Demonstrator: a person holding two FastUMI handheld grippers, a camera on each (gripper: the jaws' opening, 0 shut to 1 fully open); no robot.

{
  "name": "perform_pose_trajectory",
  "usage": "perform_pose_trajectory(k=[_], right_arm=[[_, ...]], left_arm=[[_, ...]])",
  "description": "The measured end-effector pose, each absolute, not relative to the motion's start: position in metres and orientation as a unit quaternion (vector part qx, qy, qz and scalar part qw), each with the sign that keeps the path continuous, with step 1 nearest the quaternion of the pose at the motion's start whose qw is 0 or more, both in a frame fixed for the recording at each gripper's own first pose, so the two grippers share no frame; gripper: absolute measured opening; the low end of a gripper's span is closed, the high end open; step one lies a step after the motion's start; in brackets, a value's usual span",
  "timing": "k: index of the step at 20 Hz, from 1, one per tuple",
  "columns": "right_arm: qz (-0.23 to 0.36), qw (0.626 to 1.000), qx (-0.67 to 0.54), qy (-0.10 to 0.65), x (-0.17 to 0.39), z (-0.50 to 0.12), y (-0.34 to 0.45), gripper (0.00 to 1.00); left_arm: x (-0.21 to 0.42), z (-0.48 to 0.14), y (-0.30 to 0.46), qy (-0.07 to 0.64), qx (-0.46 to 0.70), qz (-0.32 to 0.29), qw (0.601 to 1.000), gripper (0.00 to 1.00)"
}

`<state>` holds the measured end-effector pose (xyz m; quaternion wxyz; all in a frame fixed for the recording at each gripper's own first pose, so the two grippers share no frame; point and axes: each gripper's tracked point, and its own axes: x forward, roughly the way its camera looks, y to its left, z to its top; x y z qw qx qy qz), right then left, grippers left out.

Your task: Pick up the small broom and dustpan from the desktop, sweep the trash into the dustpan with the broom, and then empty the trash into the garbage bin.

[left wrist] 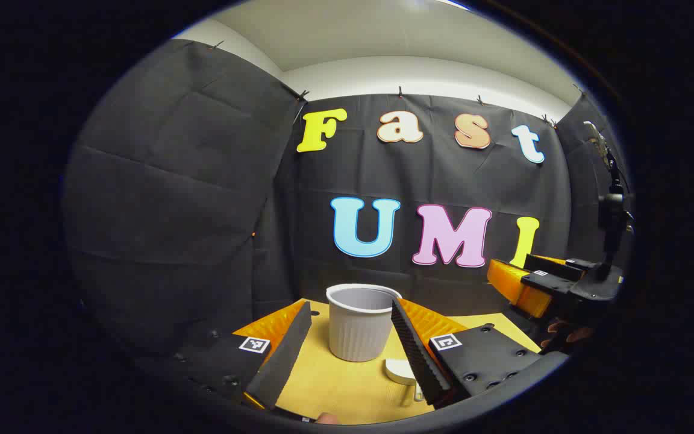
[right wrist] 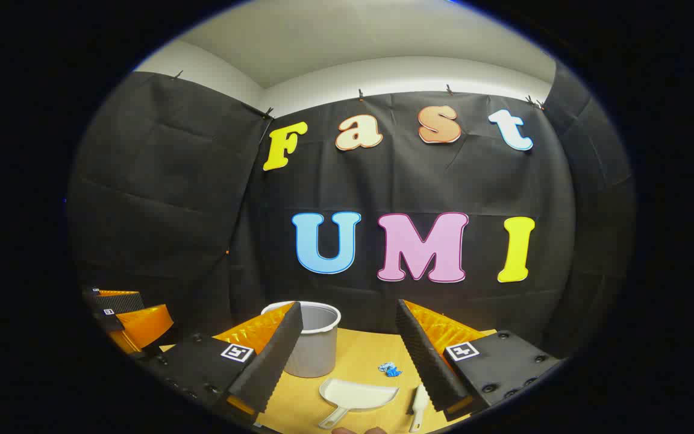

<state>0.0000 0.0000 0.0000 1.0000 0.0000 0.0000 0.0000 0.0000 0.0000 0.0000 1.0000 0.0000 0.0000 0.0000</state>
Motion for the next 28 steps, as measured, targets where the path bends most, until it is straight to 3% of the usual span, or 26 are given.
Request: perform_pose_trajectory(k=[1,8,9,14,28], right_arm=[[0.003,1.0,0.001,0.002,0.0,-0.001,0.003,0.96],[0.002,1.0,-0.006,0.003,0.0,-0.004,0.002,0.96],[0.001,1.0,-0.005,0.007,0.0,-0.007,0.0,0.96],[0.0,1.0,-0.005,0.012,0.002,-0.01,-0.002,0.96],[-0.009,1.0,0.001,0.01,0.003,-0.015,-0.008,0.99]], left_arm=[[0.0,0.0,-0.002,-0.002,0.005,-0.004,1.0,0.79],[0.007,0.002,-0.008,-0.003,0.005,-0.017,1.0,0.82],[0.007,0.0,-0.008,-0.003,0.006,-0.016,1.0,0.79],[0.009,0.001,-0.009,-0.001,0.001,-0.016,1.0,0.82],[0.018,0.001,-0.02,-0.001,0.002,-0.024,1.0,0.79]])
